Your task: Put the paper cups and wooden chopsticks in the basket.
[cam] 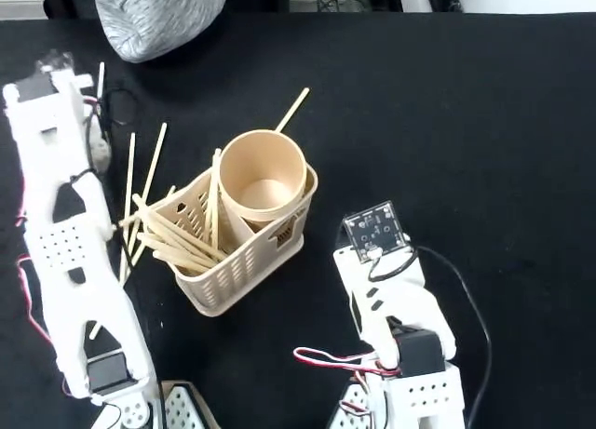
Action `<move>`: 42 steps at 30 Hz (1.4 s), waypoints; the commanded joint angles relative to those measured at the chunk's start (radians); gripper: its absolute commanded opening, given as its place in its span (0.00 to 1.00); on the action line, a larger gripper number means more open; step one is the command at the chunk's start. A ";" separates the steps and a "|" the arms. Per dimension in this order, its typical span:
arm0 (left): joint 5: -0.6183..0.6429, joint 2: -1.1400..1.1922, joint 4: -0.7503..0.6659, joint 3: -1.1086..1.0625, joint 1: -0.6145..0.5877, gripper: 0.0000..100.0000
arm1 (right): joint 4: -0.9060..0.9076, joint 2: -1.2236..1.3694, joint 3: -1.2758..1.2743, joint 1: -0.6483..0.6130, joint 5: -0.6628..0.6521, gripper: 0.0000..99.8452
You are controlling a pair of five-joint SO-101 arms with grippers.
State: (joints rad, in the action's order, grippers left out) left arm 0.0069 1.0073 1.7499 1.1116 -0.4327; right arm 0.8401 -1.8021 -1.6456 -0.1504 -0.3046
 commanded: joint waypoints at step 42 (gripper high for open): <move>0.084 -2.395 -0.795 -1.669 0.234 0.03 | -0.012 -0.091 0.033 0.014 0.003 0.01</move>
State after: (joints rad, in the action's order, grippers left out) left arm 0.0775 -1.2160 1.0073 -0.4948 -0.3422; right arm 0.8401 -1.8021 -1.6456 -0.1504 -0.3046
